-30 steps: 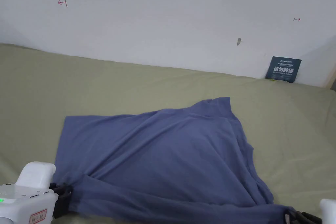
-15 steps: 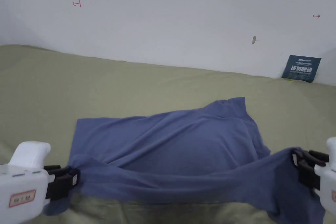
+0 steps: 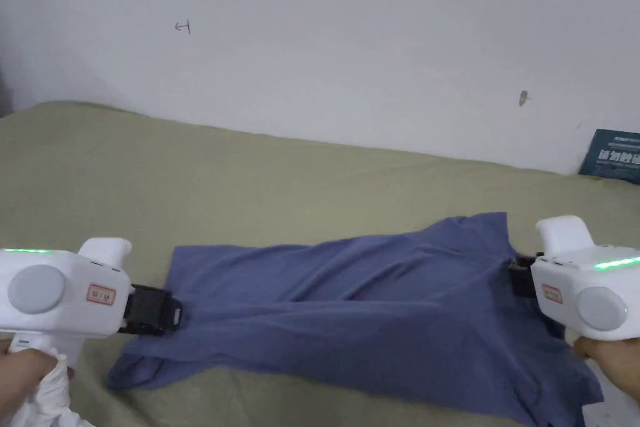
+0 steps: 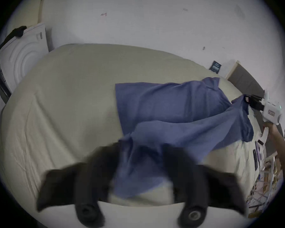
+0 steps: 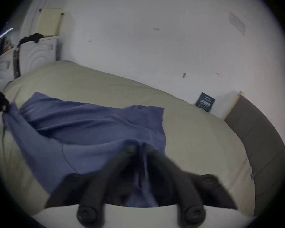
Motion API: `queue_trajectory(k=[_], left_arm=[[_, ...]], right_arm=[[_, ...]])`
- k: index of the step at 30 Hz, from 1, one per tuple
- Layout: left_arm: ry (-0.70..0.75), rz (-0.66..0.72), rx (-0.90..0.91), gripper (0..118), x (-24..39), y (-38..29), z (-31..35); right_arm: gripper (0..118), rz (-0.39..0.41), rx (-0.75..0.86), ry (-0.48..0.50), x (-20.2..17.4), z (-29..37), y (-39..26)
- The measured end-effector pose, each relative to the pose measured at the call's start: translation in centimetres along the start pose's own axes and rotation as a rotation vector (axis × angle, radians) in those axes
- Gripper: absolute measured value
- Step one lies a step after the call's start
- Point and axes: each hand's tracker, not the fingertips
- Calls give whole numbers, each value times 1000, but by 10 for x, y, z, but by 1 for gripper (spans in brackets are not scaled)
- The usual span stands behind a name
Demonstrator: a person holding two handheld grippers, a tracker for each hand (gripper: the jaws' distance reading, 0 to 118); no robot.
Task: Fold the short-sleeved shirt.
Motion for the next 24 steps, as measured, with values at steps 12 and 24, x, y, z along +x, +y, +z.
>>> queue_trajectory(k=[12, 24], left_arm=[[92, -23, 313, 44, 35, -40, 98], [52, 151, 156, 0, 53, -137, 71]], right_arm=[[87, -302, 33, 107, -16, 141, -5], [1, -393, -129, 147, -70, 214, -119]])
